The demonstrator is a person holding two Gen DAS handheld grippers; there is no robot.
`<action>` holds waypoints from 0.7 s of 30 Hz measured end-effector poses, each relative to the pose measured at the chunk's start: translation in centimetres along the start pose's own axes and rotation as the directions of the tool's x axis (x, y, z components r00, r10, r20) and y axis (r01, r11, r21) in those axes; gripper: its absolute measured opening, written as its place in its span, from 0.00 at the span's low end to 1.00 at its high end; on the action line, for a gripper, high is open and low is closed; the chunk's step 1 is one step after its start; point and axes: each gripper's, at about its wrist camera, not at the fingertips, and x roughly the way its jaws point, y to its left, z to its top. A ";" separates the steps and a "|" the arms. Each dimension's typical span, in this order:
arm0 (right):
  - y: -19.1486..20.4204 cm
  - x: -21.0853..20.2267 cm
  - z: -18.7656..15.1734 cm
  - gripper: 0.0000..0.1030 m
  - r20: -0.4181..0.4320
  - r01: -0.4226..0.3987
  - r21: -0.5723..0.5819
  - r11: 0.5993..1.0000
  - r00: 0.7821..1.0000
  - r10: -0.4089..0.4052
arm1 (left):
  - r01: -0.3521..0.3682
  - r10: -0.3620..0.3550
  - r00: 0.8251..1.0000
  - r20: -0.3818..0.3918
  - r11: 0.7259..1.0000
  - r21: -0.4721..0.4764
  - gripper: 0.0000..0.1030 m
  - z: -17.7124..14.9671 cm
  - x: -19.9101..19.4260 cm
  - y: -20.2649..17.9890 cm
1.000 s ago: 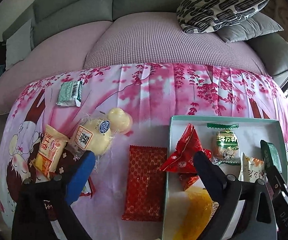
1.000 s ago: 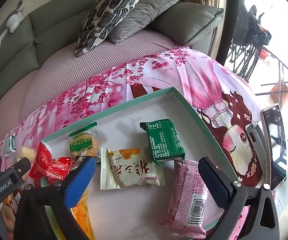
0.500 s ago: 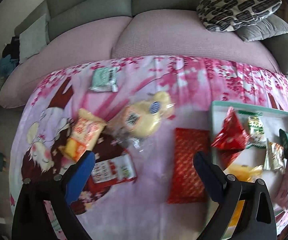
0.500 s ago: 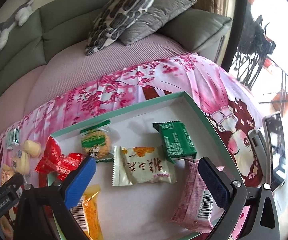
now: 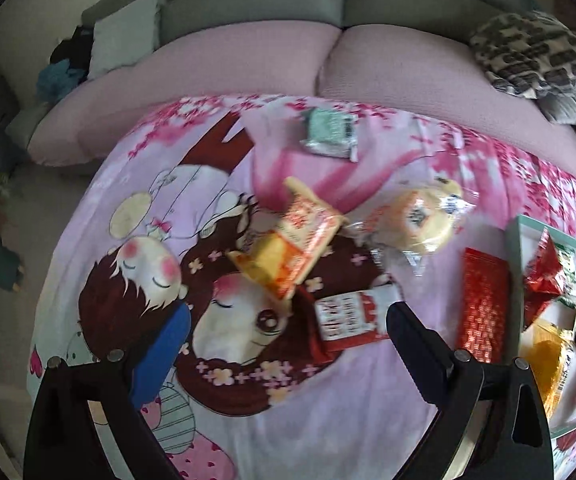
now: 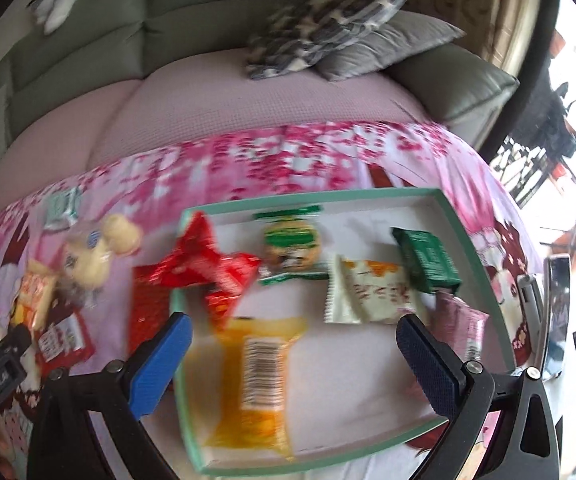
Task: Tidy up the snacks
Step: 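Withdraw both open tools from the tray back over the snack heap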
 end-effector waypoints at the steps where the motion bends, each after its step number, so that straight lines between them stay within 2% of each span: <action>1: 0.8 -0.1 -0.1 1.00 0.000 -0.011 -0.019 1.000 1.000 0.011 | 0.004 -0.004 1.000 -0.009 1.000 -0.012 0.96 0.1 0.3 0.5; 13: 10.0 -0.9 -2.6 1.00 -0.030 -0.163 -0.218 0.962 0.987 0.160 | -0.009 0.001 0.998 -0.057 0.992 -0.128 0.96 0.5 2.0 6.2; 21: 11.7 -0.1 -3.2 0.97 -0.041 -0.229 -0.226 0.947 0.973 0.226 | 0.037 -0.052 0.994 -0.095 0.987 -0.155 0.96 0.5 3.2 6.8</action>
